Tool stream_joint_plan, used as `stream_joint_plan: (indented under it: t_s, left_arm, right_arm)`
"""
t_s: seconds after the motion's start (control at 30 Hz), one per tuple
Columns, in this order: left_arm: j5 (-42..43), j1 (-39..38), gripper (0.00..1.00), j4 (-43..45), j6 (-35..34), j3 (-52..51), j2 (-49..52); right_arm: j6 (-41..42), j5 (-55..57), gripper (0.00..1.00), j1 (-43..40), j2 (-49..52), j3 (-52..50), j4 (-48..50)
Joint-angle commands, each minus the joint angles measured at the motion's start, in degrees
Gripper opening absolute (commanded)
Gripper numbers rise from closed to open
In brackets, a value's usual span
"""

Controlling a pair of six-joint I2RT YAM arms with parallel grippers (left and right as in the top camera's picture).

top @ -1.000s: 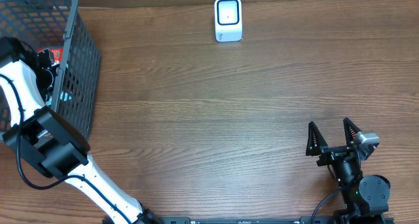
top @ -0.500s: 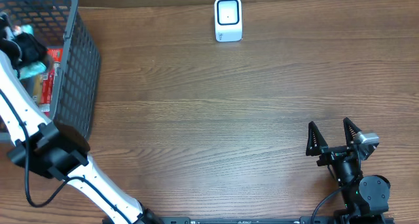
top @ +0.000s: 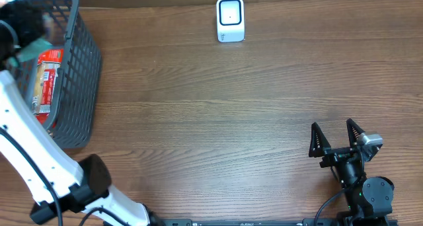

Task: Scan the item barcode
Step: 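Lift the tissue pack out and carry it toward the scanner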

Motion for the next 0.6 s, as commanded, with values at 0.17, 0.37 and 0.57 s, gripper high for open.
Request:
stream_joint_plan:
  t_s: [0.17,0.37,0.57]
  left_arm:
    - [-13.2,-16.7,0.4,-10.5,-11.1,1.0,-0.3]
    - [-17.4,-29.6,0.36,-11.6,-15.2,-3.5,0.6]
    - [-21.0,-40.6,0.38,-8.9,-22.9,-14.8,0.8]
  right_arm:
    - [0.0,-0.1,1.0,-0.4,-0.5,-0.6,0.1]
    - [0.0,-0.1,1.0,-0.4,-0.5,-0.6,0.1]
    - [0.0,-0.1,1.0,-0.4,-0.5,-0.6,0.1]
